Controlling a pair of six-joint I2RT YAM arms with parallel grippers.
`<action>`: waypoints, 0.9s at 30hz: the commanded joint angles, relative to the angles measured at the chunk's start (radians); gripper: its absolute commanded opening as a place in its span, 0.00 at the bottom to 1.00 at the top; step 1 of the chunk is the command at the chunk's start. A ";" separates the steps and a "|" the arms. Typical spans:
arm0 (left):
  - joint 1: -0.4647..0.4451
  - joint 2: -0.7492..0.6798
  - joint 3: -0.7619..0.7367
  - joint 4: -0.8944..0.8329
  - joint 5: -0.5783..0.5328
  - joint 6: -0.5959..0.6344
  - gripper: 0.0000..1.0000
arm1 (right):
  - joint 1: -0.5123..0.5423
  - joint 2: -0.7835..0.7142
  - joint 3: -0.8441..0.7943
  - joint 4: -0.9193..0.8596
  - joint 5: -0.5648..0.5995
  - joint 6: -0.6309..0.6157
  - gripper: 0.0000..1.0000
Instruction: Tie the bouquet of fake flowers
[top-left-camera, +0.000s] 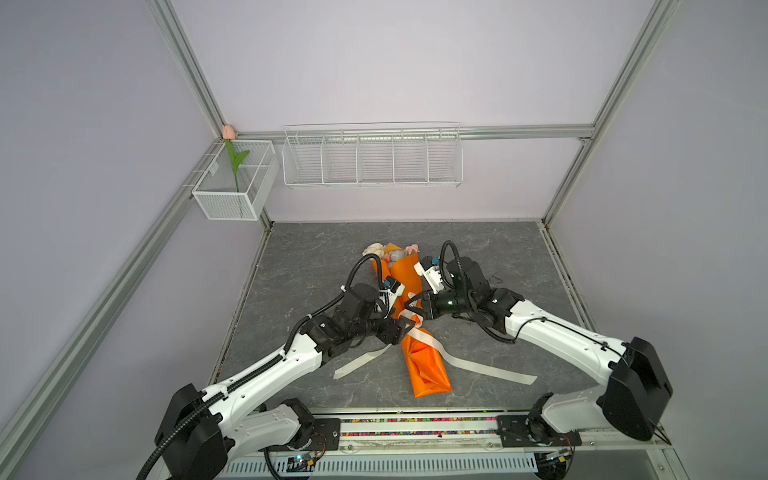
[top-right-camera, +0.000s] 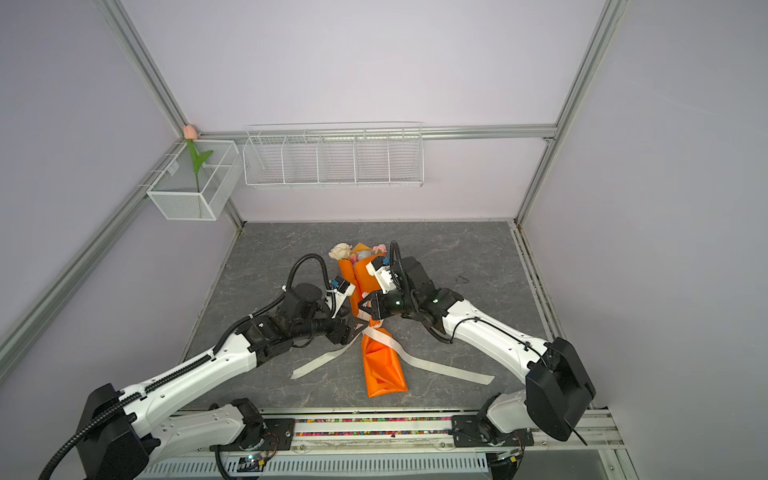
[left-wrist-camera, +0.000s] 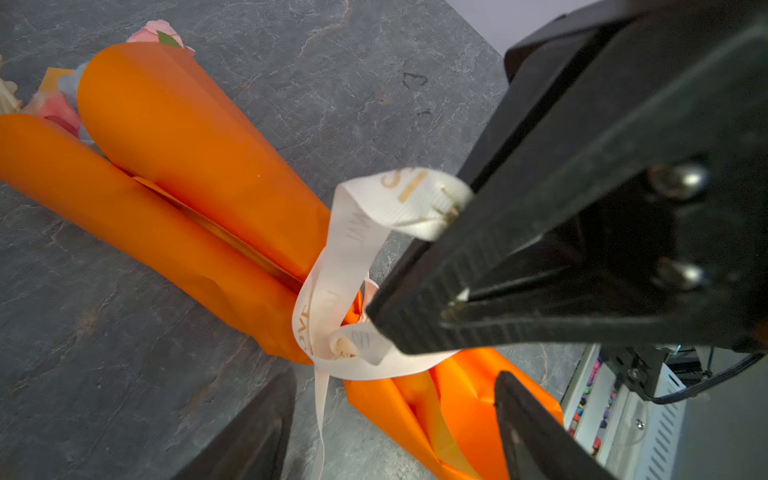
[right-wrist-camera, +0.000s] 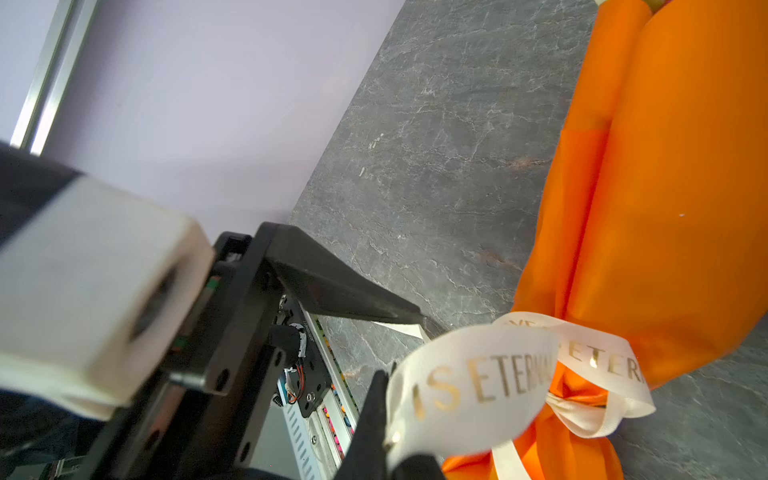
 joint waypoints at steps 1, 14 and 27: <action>0.003 0.009 -0.031 0.153 -0.027 0.060 0.74 | 0.010 0.015 -0.007 0.033 -0.022 -0.003 0.07; 0.003 0.030 -0.032 0.199 -0.101 0.107 0.25 | 0.019 0.042 0.005 0.027 -0.006 0.012 0.09; 0.003 -0.021 -0.096 0.224 -0.088 0.069 0.00 | 0.016 -0.083 -0.024 -0.119 0.087 -0.010 0.42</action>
